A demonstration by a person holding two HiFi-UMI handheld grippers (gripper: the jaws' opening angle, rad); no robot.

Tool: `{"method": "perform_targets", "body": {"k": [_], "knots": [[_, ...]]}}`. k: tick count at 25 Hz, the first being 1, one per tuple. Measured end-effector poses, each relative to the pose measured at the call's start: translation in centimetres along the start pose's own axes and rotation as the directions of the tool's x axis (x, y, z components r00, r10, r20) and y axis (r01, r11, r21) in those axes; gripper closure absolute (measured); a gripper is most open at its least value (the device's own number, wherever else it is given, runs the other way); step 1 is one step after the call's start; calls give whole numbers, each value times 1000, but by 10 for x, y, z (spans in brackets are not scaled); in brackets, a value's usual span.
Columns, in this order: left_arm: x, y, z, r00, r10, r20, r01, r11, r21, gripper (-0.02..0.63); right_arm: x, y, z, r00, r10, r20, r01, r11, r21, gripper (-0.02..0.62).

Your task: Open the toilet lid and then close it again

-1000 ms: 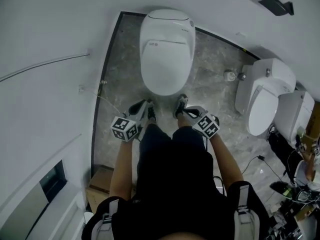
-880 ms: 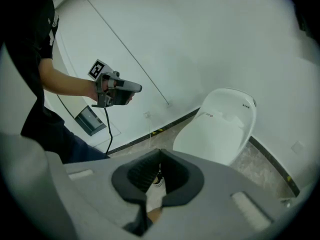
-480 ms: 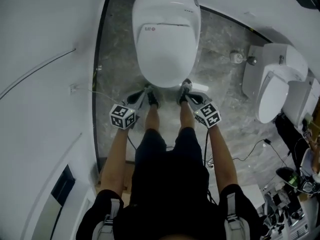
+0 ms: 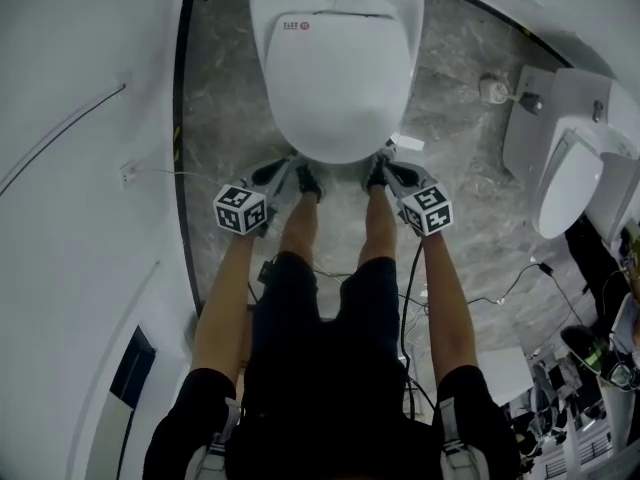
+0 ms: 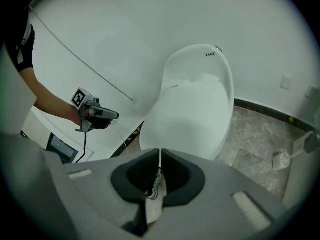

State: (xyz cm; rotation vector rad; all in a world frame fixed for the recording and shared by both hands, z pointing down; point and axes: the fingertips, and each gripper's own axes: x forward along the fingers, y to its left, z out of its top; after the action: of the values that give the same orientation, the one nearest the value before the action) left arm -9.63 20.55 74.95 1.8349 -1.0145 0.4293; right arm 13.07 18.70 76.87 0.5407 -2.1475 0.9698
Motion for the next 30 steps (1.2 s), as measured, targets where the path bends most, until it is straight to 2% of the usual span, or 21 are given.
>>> {"method": "perform_targets", "body": {"k": [4,11,12,14,16,23,30], "knots": [[19,20,-24,999,-29,-26,29,1000,-1,592,28,-18,-22,1000,5,-18,-5,1000,20,570],[54,45,-57,997,-61,-57,58,997,-54,586,56,-43,-50,999,14,-34,-13,999,44,540],[59,47,-63,995,-77,-68,72,995,-69,570,60,-46,-53,999,17,-34,-15,999,52,537],[67,54,-73,991,-104,-87,96,991,-97,500,70,-48,-58,999,25,-36,-23,997,70,514],[74,61,-80,989,-112,-95,100,987,-124,488,80,-52,-63,999,32,-42,-28,996,87,497],[93,68,-89,990,-113,-83,94,974,-204,474,90,-68,-70,998,66,8,-66,976,208,491],[100,69,-88,991,-119,-68,103,972,-210,474,89,-69,-70,996,84,40,-91,967,238,490]]}}
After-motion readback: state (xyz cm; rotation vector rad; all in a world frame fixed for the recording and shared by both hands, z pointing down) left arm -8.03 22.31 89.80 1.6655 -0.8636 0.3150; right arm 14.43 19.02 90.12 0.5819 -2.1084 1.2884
